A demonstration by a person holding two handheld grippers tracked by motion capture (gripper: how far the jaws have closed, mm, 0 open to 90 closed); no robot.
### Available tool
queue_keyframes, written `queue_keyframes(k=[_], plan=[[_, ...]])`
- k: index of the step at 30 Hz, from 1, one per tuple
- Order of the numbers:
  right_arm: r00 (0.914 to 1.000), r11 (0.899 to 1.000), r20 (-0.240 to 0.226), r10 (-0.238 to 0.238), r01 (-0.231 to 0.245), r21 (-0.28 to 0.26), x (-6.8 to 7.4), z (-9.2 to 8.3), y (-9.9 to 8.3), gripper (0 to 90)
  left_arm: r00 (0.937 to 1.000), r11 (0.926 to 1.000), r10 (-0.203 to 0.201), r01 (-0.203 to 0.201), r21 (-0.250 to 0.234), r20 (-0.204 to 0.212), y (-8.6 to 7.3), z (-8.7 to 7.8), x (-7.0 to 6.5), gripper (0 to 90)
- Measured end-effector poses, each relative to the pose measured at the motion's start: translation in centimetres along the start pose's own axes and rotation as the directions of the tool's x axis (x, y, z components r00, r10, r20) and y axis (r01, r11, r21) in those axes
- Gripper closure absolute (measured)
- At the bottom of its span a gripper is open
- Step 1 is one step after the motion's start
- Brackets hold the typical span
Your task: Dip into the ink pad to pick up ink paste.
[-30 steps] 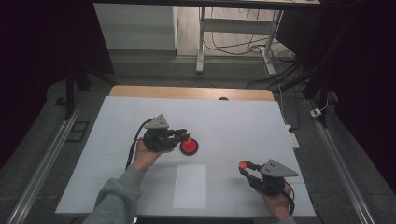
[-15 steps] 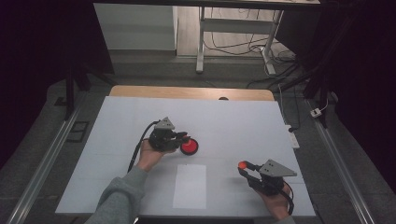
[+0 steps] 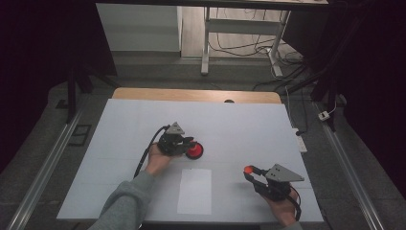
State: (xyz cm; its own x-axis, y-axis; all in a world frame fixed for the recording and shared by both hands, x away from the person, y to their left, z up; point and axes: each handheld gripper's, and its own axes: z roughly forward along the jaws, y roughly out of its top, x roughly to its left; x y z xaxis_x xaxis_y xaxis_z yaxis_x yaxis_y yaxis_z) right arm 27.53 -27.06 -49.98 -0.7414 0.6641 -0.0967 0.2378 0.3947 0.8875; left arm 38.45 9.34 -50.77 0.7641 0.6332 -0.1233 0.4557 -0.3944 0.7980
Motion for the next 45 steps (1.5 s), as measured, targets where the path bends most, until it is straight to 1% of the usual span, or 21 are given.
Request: queue_keyframes(k=[1, 8, 12, 18, 23, 28, 32, 34, 37, 40, 41, 43, 45], plan=[[1.0, 1.0, 0.007, -0.002, 0.002, 0.0, 0.0, 0.0, 0.0, 64.8, 1.0, 1.0, 0.002, -0.002, 0.001, -0.001, 0.0, 0.1, 0.0, 73.3], [1.0, 1.0, 0.006, -0.001, 0.001, 0.004, -0.1, 0.1, 0.0, 64.7, 1.0, 1.0, 0.005, -0.005, 0.002, -0.004, -0.2, 0.3, 0.0, 73.2], [1.0, 1.0, 0.002, -0.001, 0.001, 0.003, 0.0, 0.1, -0.1, 64.7, 0.9999, 0.9999, 0.01, -0.01, -0.007, -0.011, -0.4, 0.5, -0.1, 73.2], [1.0, 1.0, 0.004, -0.002, 0.002, 0.005, 0.0, 0.1, -0.1, 64.7, 0.9997, 0.9998, 0.022, -0.022, 0.003, -0.013, -0.5, 0.9, -0.3, 73.3], [1.0, 1.0, 0.001, -0.003, 0.003, 0.003, 0.0, 0.1, -0.1, 64.8, 0.9996, 0.9998, 0.02, -0.02, 0.009, -0.02, -0.7, 1.0, -0.2, 73.2], [1.0, 1.0, 0.004, -0.003, 0.003, 0.007, -0.1, 0.0, -0.1, 64.7, 0.9994, 0.9998, 0.022, -0.022, 0.004, -0.026, -0.7, 1.1, -0.3, 73.2], [1.0, 1.0, 0.002, -0.001, 0.001, 0.003, -0.2, 0.0, -0.1, 64.7, 0.9987, 0.9994, 0.036, -0.036, 0.002, -0.037, -0.7, 1.1, -0.4, 73.3], [1.0, 1.0, 0.003, 0.0, 0.0, 0.004, -0.2, 0.0, -0.1, 64.7, 0.9986, 0.9993, 0.037, -0.036, 0.012, -0.039, -0.9, 1.3, -0.3, 73.3], [1.0, 1.0, 0.005, -0.002, 0.002, 0.005, -0.1, 0.0, 0.0, 64.7, 0.9988, 0.9994, 0.035, -0.035, 0.0, -0.035, -1.3, 1.4, -0.2, 73.3], [1.0, 1.0, 0.001, -0.002, 0.002, 0.003, -0.1, -0.1, 0.0, 64.8, 0.9956, 0.9971, 0.075, -0.075, 0.016, -0.056, -1.3, 1.5, -0.6, 73.3], [1.0, 1.0, 0.001, 0.0, 0.0, 0.003, -0.1, -0.1, 0.0, 64.7, 0.9947, 0.9964, 0.083, -0.082, 0.018, -0.061, -1.2, 1.5, -0.7, 73.4], [1.0, 1.0, 0.007, -0.004, 0.004, 0.002, -0.1, -0.1, 0.0, 64.7, 0.9941, 0.9961, 0.087, -0.086, 0.02, -0.065, -1.3, 1.5, -0.7, 73.4], [1.0, 1.0, 0.003, -0.003, 0.003, 0.0, -0.1, -0.1, 0.0, 64.7, 0.9943, 0.9962, 0.087, -0.086, 0.018, -0.062, -1.4, 1.5, -0.7, 73.4]])
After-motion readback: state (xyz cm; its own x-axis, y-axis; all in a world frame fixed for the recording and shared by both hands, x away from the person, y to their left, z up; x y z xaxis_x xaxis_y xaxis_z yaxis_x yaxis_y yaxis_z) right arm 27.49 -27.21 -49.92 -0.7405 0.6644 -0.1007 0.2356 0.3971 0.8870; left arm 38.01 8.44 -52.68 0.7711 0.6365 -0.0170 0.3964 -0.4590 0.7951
